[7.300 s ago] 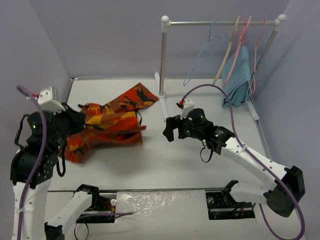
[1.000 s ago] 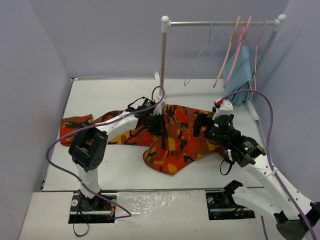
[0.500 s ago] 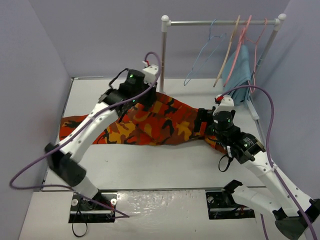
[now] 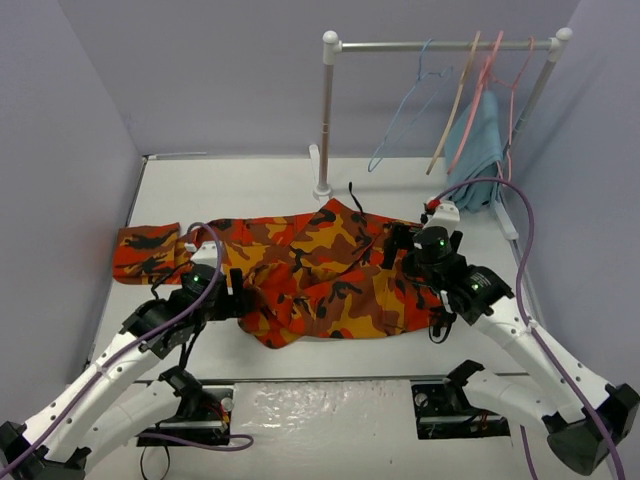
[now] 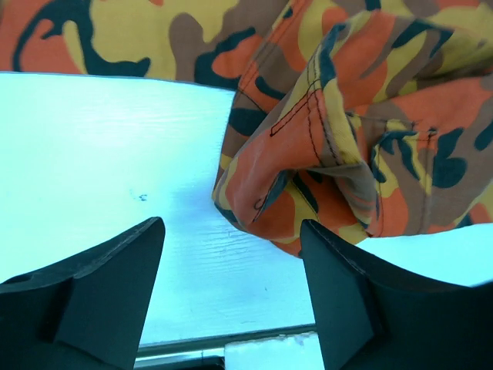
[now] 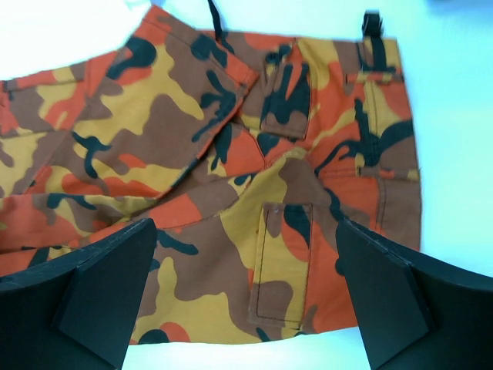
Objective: Place the trousers on the hanger
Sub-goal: Move the trousers to the center of the board
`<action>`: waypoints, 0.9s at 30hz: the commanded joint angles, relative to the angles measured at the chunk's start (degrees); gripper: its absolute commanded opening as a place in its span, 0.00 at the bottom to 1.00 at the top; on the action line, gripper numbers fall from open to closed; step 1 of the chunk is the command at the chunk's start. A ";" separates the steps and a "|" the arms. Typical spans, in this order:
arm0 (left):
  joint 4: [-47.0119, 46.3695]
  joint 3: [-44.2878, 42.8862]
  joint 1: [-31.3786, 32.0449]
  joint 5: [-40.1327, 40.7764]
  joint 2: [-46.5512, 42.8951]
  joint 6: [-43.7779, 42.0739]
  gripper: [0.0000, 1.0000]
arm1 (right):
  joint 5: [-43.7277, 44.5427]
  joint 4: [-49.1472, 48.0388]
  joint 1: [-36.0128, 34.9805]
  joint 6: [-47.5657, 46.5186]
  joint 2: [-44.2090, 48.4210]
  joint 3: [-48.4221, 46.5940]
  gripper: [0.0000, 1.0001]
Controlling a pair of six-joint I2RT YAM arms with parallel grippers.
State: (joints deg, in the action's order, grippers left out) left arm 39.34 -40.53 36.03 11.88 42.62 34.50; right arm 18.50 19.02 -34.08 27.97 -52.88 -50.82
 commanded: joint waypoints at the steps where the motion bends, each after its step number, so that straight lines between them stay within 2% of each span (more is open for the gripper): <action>1: 0.71 -10.10 0.01 2.42 1.52 3.92 0.69 | 0.52 -2.98 1.17 6.56 -5.66 2.05 1.00; 5: -2.52 -16.99 0.06 -3.35 10.48 -1.83 0.69 | -1.31 -4.77 2.54 8.13 -11.14 3.45 1.00; 10: -9.38 -24.97 0.09 -11.54 23.24 -7.19 0.69 | -7.00 -12.37 5.72 8.54 -16.86 7.51 1.00; 12: -11.40 -27.50 0.18 -14.51 28.76 -7.61 0.69 | -9.61 -17.14 7.62 8.95 -19.44 9.24 1.00; 13: -13.05 -30.03 0.09 -16.61 33.47 -8.30 0.69 | -10.59 -18.23 9.46 9.30 -20.68 9.86 1.00; 15: -14.30 -32.60 0.27 -17.43 35.91 -8.22 0.69 | -12.79 -20.68 11.58 9.91 -23.41 10.75 1.00; 18: -18.04 -36.77 0.34 -20.94 45.56 -7.12 0.69 | -15.14 -22.45 15.10 10.94 -28.32 12.29 1.00; 23: -23.43 -42.70 2.82 -21.46 56.27 -6.55 0.69 | -16.22 -22.71 21.67 13.69 -29.11 15.05 1.00; 27: -24.87 -48.41 6.39 -19.54 62.85 -8.22 0.69 | -16.15 -22.24 24.06 14.99 -27.06 17.21 1.00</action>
State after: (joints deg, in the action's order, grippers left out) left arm 20.14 -81.98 38.45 -7.71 102.82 27.78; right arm 1.27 -3.93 -12.74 40.40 -81.57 -36.27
